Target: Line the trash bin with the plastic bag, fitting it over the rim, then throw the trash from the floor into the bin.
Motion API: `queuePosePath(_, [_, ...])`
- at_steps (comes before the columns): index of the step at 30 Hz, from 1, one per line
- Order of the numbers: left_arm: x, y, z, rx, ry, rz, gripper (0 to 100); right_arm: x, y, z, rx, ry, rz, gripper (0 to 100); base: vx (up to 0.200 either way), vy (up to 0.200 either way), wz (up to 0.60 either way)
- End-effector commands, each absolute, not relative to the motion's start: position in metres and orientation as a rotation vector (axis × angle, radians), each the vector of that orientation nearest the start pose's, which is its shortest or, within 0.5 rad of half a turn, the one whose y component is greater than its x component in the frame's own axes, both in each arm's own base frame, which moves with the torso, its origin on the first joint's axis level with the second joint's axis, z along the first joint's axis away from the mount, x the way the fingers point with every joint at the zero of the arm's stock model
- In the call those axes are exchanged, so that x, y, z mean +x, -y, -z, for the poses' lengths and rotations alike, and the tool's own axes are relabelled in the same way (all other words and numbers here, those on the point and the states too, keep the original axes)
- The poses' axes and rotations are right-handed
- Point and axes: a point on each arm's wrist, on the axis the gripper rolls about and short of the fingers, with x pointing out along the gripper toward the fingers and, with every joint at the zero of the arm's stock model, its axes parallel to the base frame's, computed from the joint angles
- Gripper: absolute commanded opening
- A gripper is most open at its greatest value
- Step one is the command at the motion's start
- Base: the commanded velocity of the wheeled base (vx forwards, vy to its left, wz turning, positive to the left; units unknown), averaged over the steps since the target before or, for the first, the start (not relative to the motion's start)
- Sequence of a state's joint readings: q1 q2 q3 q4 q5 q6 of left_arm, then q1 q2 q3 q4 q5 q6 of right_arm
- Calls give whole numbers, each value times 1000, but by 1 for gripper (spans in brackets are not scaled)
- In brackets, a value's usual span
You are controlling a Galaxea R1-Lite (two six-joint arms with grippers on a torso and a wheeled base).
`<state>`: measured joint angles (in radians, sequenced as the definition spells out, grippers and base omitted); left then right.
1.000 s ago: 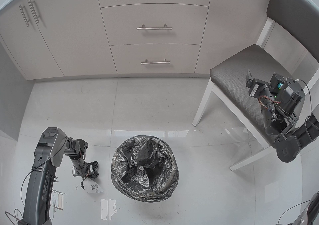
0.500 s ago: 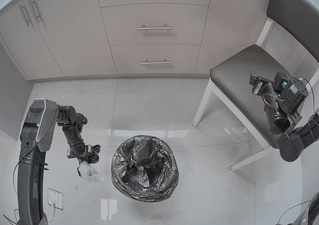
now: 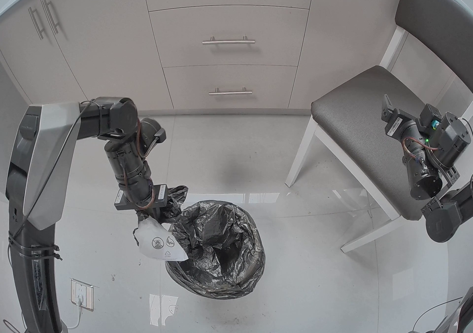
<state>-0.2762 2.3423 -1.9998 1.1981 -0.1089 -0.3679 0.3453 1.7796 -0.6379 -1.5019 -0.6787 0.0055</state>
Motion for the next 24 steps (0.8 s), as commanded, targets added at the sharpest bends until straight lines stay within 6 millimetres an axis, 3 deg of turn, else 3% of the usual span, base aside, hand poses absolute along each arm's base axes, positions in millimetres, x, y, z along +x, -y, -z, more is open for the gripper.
queuePosePath(1, [354,148,-164,-86,-1527,118,0,279,-85,-202,191,322,329,100,0,0,0])
queuePosePath(8, [348,179,-148,-25,-1554,134,0,277,-84,-205,198,332,330,100,0,0,0])
queuePosePath(13, [348,188,-141,-2,-1549,138,0,277,-84,-206,199,333,330,100,0,0,0])
queuePosePath(15, [348,201,-131,36,-1536,142,0,277,-84,-206,199,335,330,100,0,0,0])
queuePosePath(24, [365,217,-90,89,-1502,128,0,279,-84,-203,195,324,330,100,0,0,0])
